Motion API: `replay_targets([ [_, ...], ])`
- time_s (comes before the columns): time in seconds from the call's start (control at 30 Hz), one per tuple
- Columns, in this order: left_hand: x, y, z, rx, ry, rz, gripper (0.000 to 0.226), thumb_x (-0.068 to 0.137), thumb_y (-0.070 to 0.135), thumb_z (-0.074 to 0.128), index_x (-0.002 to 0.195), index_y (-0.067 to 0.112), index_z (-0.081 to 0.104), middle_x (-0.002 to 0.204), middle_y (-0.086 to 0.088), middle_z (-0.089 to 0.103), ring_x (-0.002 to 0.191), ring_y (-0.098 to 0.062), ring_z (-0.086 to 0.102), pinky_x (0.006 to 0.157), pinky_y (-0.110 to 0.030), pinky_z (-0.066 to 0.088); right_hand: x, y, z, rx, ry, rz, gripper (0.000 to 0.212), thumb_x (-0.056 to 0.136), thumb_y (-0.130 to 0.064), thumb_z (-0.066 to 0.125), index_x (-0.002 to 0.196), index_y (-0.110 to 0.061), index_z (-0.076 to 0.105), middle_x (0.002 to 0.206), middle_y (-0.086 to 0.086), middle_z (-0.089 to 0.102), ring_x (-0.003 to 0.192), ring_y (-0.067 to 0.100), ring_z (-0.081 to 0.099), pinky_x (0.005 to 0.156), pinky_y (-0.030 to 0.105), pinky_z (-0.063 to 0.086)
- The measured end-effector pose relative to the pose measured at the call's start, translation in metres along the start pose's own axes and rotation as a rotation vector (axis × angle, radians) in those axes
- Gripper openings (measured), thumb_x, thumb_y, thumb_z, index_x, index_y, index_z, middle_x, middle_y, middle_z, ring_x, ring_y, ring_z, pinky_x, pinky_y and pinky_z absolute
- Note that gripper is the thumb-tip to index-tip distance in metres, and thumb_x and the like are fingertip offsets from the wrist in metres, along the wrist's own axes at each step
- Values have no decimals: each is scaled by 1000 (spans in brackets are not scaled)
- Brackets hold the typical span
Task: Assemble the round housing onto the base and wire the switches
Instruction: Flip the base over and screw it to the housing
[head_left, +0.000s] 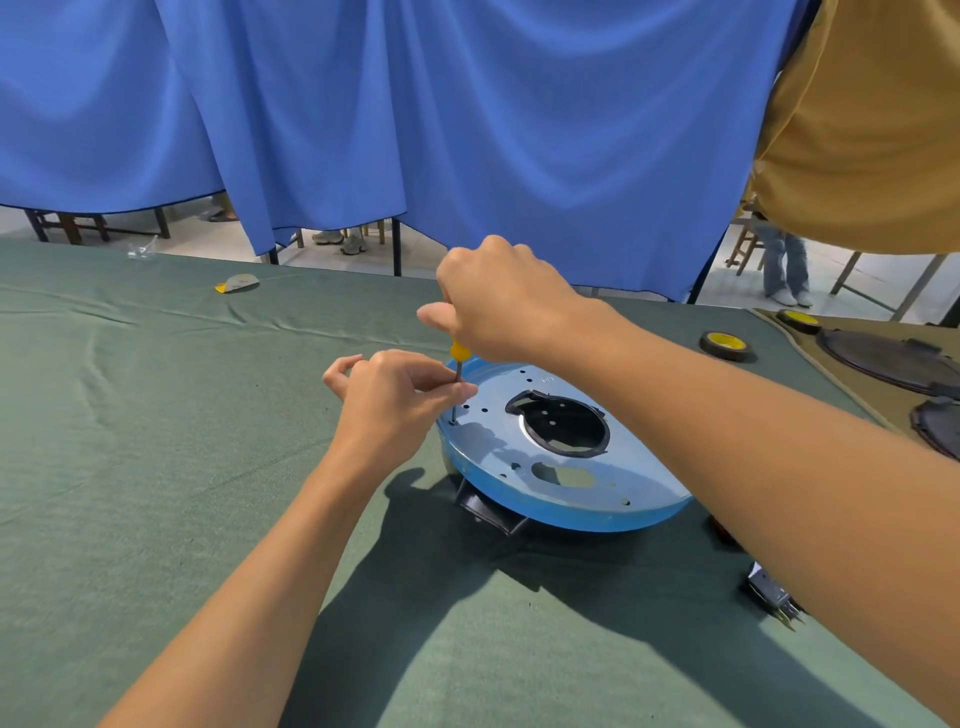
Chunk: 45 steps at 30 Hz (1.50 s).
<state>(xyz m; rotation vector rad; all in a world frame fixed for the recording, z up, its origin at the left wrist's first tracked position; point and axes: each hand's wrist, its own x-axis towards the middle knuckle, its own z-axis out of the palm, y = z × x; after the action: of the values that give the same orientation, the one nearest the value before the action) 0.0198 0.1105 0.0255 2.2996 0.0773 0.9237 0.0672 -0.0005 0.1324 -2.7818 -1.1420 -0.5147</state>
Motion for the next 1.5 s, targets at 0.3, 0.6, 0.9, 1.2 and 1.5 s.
replay_targets([
  [0.3, 0, -2, 2, 16, -26, 50, 12, 88, 27, 71, 80, 24, 80, 85, 17, 72, 100, -4, 60, 99, -43, 21, 1, 2, -7, 99, -28, -81, 18, 90, -28, 63, 90, -16, 49, 92, 5, 48, 88, 27, 50, 57, 29, 32],
  [0.6, -1, -3, 2, 10, 6, 71, 15, 86, 26, 72, 73, 23, 80, 80, 25, 67, 96, 4, 54, 82, -32, 13, 0, 0, -3, 117, -49, -128, 20, 89, -22, 58, 107, -15, 51, 91, 0, 45, 89, 24, 46, 57, 27, 30],
  [0.9, -2, -3, 7, 32, 56, 33, 9, 81, 29, 78, 79, 21, 81, 82, 20, 61, 92, -2, 54, 94, -37, 16, -3, 2, 3, 61, 11, -61, 25, 95, -41, 54, 88, -18, 45, 84, 5, 45, 82, 28, 44, 69, 35, 37],
  [1.2, 21, -6, -16, -125, -399, 20, 16, 88, 26, 72, 76, 33, 79, 85, 24, 74, 104, -4, 63, 109, -50, 31, 1, 12, -4, 134, -39, -97, 24, 88, -39, 65, 86, -20, 50, 92, 6, 52, 87, 26, 50, 52, 25, 26],
  [1.5, 42, -14, -18, -416, -716, -89, 15, 89, 7, 69, 90, 17, 79, 101, 3, 77, 110, -2, 65, 102, -20, 45, 8, 13, -16, 119, -176, -168, 13, 86, -25, 65, 95, -23, 55, 75, -18, 39, 79, 8, 40, 54, 19, 29],
])
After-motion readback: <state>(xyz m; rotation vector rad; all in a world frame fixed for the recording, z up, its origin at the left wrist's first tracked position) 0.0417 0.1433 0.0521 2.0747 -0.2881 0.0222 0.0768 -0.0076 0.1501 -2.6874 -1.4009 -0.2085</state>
